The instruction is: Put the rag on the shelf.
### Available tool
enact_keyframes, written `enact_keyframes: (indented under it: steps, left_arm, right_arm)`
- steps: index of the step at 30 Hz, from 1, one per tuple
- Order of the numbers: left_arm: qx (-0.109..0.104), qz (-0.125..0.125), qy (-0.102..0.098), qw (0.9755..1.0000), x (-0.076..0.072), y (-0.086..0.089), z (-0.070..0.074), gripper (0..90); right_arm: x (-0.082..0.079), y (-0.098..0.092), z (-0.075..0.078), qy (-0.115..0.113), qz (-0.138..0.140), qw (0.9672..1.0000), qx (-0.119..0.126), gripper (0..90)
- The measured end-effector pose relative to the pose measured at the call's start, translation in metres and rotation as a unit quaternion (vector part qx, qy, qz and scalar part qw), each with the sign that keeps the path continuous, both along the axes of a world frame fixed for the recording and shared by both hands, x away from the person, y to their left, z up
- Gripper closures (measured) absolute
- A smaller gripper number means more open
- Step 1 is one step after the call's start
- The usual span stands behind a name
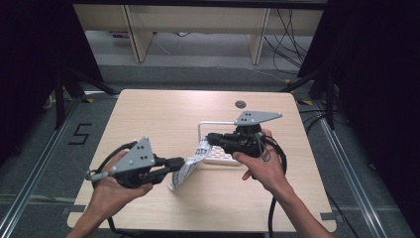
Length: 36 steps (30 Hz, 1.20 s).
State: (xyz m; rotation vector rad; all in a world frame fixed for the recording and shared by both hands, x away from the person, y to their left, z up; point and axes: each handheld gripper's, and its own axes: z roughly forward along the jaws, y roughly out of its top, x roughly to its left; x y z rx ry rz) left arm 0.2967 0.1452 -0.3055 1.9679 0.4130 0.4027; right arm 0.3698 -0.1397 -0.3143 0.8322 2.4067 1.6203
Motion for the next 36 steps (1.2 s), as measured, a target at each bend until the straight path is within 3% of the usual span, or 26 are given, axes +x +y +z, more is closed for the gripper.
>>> enact_keyframes:
  steps: [1,3,4,7,9,13,19,21,27,28,31,32,33,36]
  left_arm:
    - [-0.004,0.0,-0.001,1.0,0.0,0.001,0.004,86.8]
    - [-0.012,0.002,-0.005,0.9999,0.002,0.005,0.015,86.8]
    - [-0.014,0.001,-0.006,0.9999,0.003,0.005,0.018,86.9]
    - [-0.02,0.002,-0.01,0.9998,0.008,0.005,0.027,86.9]
    - [-0.025,0.007,-0.015,0.9995,0.014,0.0,0.03,86.9]
    - [-0.029,0.007,-0.02,0.9994,0.027,-0.012,0.032,86.9]
    - [-0.04,0.016,-0.023,0.9988,0.048,-0.026,0.037,87.0]
    - [-0.04,0.018,-0.028,0.9986,0.054,-0.031,0.039,86.9]
    - [-0.045,0.025,-0.032,0.9982,0.07,-0.044,0.047,86.9]
    - [-0.046,0.027,-0.033,0.998,0.073,-0.045,0.047,86.9]
    - [-0.05,0.032,-0.034,0.9977,0.082,-0.05,0.049,86.9]
    - [-0.053,0.033,-0.033,0.9975,0.085,-0.051,0.05,86.9]
    - [-0.055,0.034,-0.031,0.9974,0.088,-0.052,0.05,86.9]
    - [-0.062,0.038,-0.03,0.9969,0.097,-0.056,0.053,86.9]
  right_arm:
    - [0.0,-0.002,0.006,-0.007,0.006,1.0,0.004,86.3]
    - [-0.004,-0.006,0.016,0.002,0.002,0.9999,0.013,86.3]
    - [-0.003,-0.008,0.02,-0.011,0.005,0.9998,0.015,86.3]
    - [-0.009,-0.014,0.031,-0.006,-0.005,0.9998,0.016,86.3]
    - [-0.012,-0.02,0.036,-0.026,-0.007,0.9996,0.01,86.3]
    - [-0.016,-0.032,0.04,-0.035,-0.022,0.999,0.015,86.3]
    - [-0.015,-0.053,0.04,-0.024,-0.053,0.998,0.025,86.3]
    - [-0.013,-0.058,0.041,-0.032,-0.057,0.9975,0.029,86.3]
    - [-0.007,-0.067,0.048,-0.037,-0.086,0.9951,0.031,86.3]
    - [-0.004,-0.069,0.049,-0.045,-0.091,0.9943,0.03,86.3]
    - [0.0,-0.071,0.051,-0.038,-0.1,0.9937,0.033,86.3]
    - [0.002,-0.073,0.052,-0.049,-0.102,0.9931,0.03,86.4]
    - [0.004,-0.073,0.052,-0.039,-0.103,0.9932,0.037,86.3]
    - [0.008,-0.075,0.054,-0.039,-0.112,0.9922,0.038,86.3]
